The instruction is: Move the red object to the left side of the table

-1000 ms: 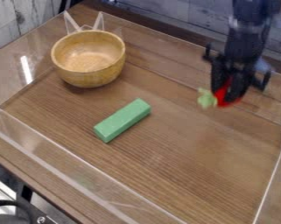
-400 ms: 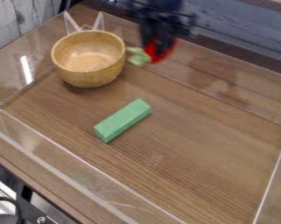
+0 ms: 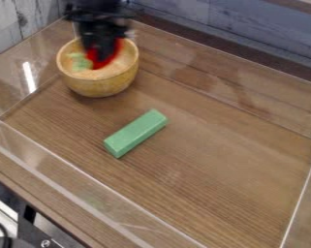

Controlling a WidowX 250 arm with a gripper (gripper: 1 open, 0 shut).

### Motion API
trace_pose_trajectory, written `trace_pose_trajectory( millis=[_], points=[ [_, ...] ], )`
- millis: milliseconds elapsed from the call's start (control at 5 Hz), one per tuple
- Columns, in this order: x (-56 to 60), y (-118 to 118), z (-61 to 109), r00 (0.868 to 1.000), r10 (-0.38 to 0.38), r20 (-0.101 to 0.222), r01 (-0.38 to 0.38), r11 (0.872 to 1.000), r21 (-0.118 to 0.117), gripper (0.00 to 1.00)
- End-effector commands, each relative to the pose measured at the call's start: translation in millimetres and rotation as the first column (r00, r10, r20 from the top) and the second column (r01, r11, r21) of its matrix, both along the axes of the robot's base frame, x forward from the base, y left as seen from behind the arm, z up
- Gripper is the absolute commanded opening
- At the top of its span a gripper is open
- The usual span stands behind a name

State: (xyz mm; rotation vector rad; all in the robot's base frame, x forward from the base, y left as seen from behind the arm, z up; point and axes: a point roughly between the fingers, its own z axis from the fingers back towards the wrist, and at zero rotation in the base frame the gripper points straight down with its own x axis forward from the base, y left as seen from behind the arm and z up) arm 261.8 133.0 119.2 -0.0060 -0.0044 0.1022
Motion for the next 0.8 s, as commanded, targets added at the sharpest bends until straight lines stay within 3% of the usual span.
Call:
trace_pose_trajectory(
  millis=[0,200,600],
  points=[
    [-10.6,26.2,1.1,0.998,-0.011,0.055,0.009,0.999,0.038,0.00],
    [-20.0,48.8,-16.6,0.999,-0.001,0.053,-0.001,0.999,0.040,0.00],
    [-22.4,55.4,-58.1,1.000,-0.015,0.022,0.014,0.999,0.041,0.00]
  ],
)
